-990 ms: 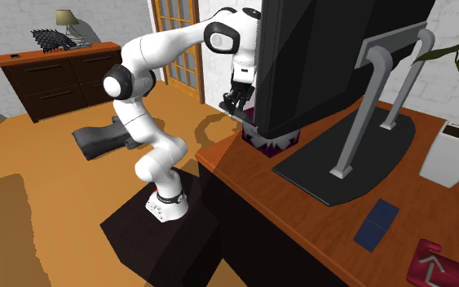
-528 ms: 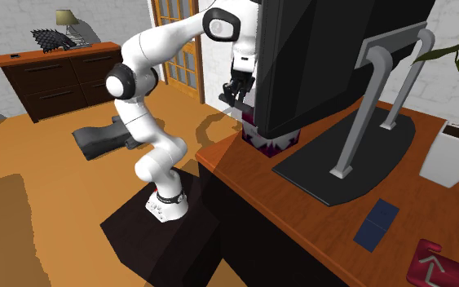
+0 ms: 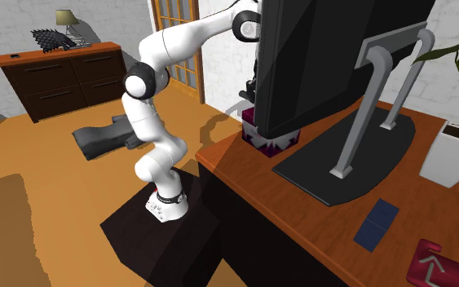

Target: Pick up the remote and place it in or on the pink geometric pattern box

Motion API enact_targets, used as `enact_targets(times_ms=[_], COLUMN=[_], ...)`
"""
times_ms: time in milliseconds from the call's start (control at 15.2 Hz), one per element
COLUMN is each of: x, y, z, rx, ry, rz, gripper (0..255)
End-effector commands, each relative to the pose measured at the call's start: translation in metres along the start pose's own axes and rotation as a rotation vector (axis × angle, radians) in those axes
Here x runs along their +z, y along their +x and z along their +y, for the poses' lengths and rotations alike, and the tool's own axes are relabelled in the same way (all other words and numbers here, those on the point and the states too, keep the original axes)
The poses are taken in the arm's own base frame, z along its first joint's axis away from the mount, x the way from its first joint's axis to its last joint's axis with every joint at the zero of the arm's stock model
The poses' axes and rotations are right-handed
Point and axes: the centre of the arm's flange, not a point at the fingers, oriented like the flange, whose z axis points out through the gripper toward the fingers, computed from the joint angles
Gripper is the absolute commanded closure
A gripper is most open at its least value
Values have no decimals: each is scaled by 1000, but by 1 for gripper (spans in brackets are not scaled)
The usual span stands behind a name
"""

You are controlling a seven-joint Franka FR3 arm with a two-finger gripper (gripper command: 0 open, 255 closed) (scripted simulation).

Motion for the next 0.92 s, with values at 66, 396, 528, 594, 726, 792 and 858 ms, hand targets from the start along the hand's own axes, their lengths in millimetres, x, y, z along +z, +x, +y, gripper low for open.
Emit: enact_targets(times_ms=[66, 396, 528, 594, 726, 792, 858], x=[0, 12, 22, 27, 37, 43, 48], y=[11, 24, 27, 28, 30, 31, 32], z=[-37, -74, -74, -74, -74, -73, -73], rx=[1, 1, 1, 1, 1, 1, 1], ry=[2, 2, 2, 2, 2, 2, 2], rz=[-1, -1, -1, -1, -1, -1, -1], gripper=[255, 255, 255, 255, 255, 255, 255])
